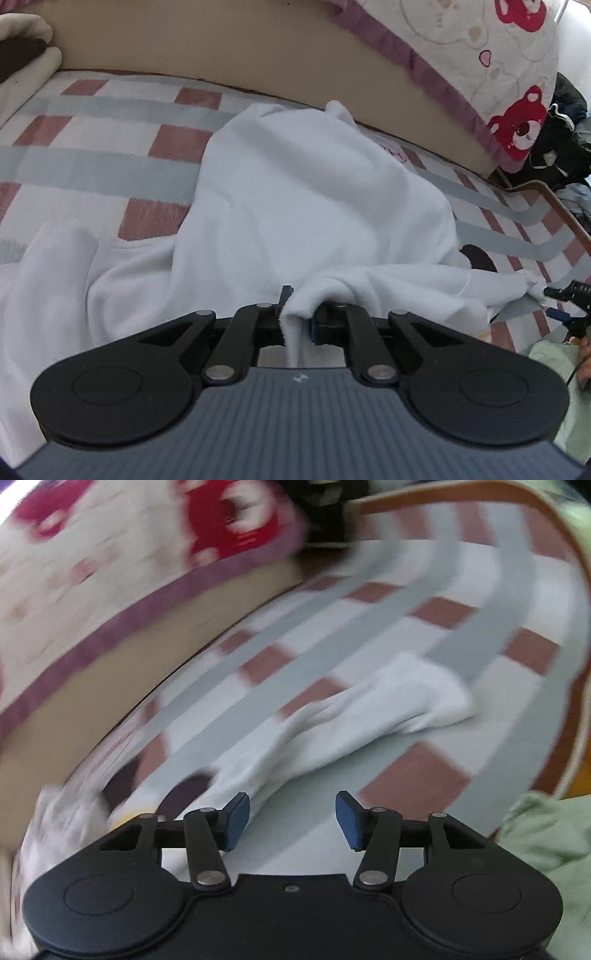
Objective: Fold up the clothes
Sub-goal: 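Pull the T-shirt hem with the left gripper to spread it, then release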
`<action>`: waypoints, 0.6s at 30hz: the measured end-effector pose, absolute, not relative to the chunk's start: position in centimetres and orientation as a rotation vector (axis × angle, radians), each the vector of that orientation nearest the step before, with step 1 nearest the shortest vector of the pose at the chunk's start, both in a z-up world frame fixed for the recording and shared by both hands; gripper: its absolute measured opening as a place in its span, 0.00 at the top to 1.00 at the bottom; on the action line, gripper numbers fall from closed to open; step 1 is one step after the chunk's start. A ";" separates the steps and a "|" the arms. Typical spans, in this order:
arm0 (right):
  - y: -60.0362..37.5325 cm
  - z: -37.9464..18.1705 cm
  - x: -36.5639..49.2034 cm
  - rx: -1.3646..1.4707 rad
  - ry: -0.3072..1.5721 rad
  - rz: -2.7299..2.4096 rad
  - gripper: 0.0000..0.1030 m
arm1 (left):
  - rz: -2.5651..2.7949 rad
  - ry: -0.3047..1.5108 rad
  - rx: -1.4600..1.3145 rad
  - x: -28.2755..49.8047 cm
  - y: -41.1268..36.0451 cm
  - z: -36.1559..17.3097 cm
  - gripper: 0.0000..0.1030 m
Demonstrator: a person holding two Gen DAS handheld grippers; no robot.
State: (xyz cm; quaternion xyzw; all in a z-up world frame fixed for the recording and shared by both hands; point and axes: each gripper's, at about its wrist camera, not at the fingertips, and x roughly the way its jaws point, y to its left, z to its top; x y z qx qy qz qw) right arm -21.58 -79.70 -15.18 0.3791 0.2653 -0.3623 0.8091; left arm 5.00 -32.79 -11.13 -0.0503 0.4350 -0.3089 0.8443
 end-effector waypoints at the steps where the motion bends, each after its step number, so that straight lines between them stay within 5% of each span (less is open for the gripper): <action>1: -80.6 -15.3 -22.0 0.838 0.548 -0.823 0.44 | -0.651 0.916 -0.096 4.9 -32.9 -11.0 0.92; 8: -84.7 -17.2 -21.2 1.002 0.536 -0.911 0.44 | -0.649 0.944 -0.101 5.4 -32.7 -11.5 0.92; 13: -84.4 -17.8 -18.3 0.837 0.555 -0.933 0.43 | -0.644 0.943 -0.080 5.3 -33.0 -11.6 0.92; 15: -84.4 -17.8 -17.2 0.737 0.589 -0.912 0.61 | -0.647 0.930 -0.057 5.0 -33.2 -11.5 0.92; 16: -84.4 -17.7 -16.6 0.690 0.611 -0.899 0.94 | -0.654 0.925 -0.050 4.9 -33.2 -11.3 0.92; 18: -84.2 -16.6 -16.5 0.592 0.600 -0.891 0.94 | -0.677 0.919 -0.042 4.7 -33.2 -10.8 0.92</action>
